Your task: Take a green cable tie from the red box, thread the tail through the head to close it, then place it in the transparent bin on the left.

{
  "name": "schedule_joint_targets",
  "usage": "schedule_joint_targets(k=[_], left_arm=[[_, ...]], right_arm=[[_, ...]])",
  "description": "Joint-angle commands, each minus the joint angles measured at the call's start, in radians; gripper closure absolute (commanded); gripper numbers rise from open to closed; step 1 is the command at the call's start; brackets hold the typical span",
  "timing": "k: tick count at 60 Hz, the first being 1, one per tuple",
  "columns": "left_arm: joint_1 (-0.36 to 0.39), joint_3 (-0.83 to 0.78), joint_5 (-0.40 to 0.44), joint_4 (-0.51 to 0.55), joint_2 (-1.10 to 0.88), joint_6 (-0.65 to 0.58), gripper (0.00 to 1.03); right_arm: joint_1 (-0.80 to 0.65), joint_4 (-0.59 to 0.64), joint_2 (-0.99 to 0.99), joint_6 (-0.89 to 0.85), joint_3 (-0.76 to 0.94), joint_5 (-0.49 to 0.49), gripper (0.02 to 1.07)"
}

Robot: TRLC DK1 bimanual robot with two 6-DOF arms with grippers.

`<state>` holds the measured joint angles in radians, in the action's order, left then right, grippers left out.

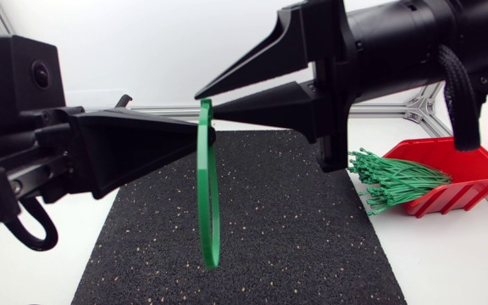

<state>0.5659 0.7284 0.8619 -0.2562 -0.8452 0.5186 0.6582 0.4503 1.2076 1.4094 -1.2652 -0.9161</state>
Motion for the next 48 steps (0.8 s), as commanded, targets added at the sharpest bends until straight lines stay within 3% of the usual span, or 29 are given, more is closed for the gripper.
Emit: schedule_joint_targets(k=[1,17,48], left_arm=[[0.011,0.028,0.002,0.0,-0.003,-0.014,1.0],[0.011,0.028,0.0,0.0,-0.003,-0.014,1.0],[0.038,0.042,-0.011,0.021,0.028,-0.014,1.0]], right_arm=[[-0.008,-0.005,0.015,-0.001,-0.005,0.002,0.91],[-0.011,-0.009,0.013,-0.009,0.004,0.011,1.01],[-0.074,-0.036,0.109,-0.049,0.032,0.0,1.01]])
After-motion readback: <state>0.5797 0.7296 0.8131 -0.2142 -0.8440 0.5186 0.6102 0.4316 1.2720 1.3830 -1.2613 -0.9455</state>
